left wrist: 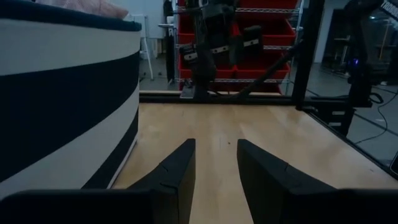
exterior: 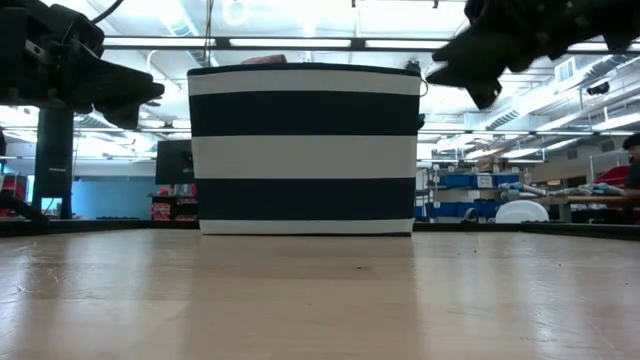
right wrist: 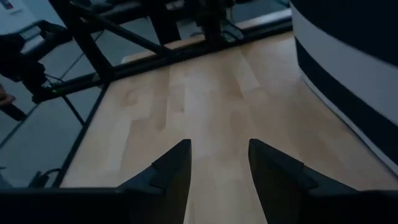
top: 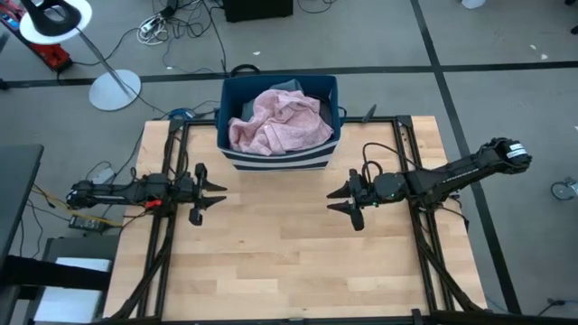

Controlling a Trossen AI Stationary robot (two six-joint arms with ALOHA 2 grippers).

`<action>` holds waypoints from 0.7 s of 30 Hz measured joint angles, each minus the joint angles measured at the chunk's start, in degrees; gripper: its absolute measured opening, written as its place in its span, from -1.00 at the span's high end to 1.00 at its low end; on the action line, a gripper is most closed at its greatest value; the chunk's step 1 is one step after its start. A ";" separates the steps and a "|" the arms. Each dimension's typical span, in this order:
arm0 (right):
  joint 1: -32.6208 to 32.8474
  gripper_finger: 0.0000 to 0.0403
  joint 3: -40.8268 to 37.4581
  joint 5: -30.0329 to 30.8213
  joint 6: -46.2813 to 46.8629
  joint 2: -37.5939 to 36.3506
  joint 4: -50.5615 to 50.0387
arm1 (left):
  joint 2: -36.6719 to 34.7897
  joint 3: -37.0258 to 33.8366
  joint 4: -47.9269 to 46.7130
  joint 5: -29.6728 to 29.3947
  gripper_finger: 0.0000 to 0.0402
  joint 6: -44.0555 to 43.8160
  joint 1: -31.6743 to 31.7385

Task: Sort clothes
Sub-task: Return to Home Position

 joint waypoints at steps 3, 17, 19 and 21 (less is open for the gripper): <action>-0.48 0.20 -3.17 0.00 0.90 -2.29 1.45 | 0.00 0.00 -0.07 0.00 0.38 -0.21 0.00; -7.71 0.20 -18.09 -6.16 -1.28 -17.64 8.39 | 0.00 -0.04 0.02 0.83 0.38 -0.07 0.00; -9.61 0.20 -19.87 -8.63 -2.32 -18.52 9.52 | 0.00 -0.07 0.20 0.81 0.38 -0.09 0.00; -11.32 0.20 -21.44 -10.99 -3.39 -19.58 10.93 | 0.00 -0.07 0.54 0.66 0.38 -0.09 0.00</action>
